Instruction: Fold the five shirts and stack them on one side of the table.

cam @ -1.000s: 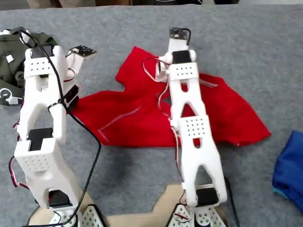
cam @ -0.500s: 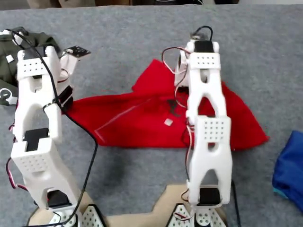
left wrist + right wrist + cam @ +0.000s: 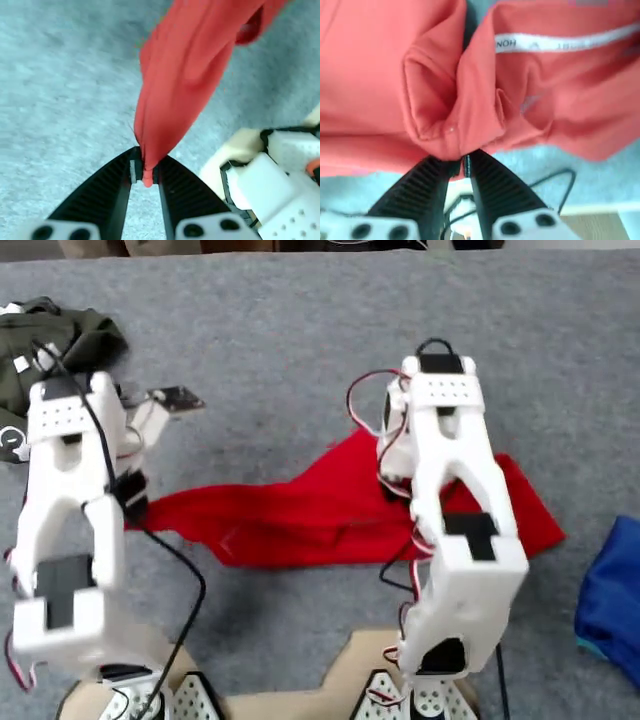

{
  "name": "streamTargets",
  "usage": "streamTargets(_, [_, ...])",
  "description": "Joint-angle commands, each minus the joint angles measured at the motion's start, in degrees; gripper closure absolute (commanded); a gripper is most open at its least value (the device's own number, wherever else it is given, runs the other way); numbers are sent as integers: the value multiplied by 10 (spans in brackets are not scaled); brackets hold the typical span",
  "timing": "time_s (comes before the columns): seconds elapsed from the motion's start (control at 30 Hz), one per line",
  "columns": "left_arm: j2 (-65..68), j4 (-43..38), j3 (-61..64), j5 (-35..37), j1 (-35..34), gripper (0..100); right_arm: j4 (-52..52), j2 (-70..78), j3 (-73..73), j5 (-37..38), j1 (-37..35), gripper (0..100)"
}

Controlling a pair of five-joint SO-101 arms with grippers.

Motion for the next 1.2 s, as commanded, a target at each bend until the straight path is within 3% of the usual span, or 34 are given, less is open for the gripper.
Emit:
streamTargets(0.0, [-110,11,64,-31,-1,981,7,-84,90,18,8,991])
streamTargets(0.33, [-295,11,200,-91,-4,981,-65,-198,309,72,13,967])
streamTargets(0.5, [-333,11,223,-88,-4,981,-46,-246,310,70,10,701])
streamTargets(0.57, [-339,11,230,-88,-4,981,-34,-267,299,70,9,659])
streamTargets(0.9, [-338,11,234,-71,-4,981,0,-273,109,69,-4,812])
streamTargets(1.07, [-341,10,249,-70,-4,981,-28,-157,-8,68,-53,818])
streamTargets(1.17, [-342,10,259,-49,-4,981,-26,-46,-99,30,-82,818])
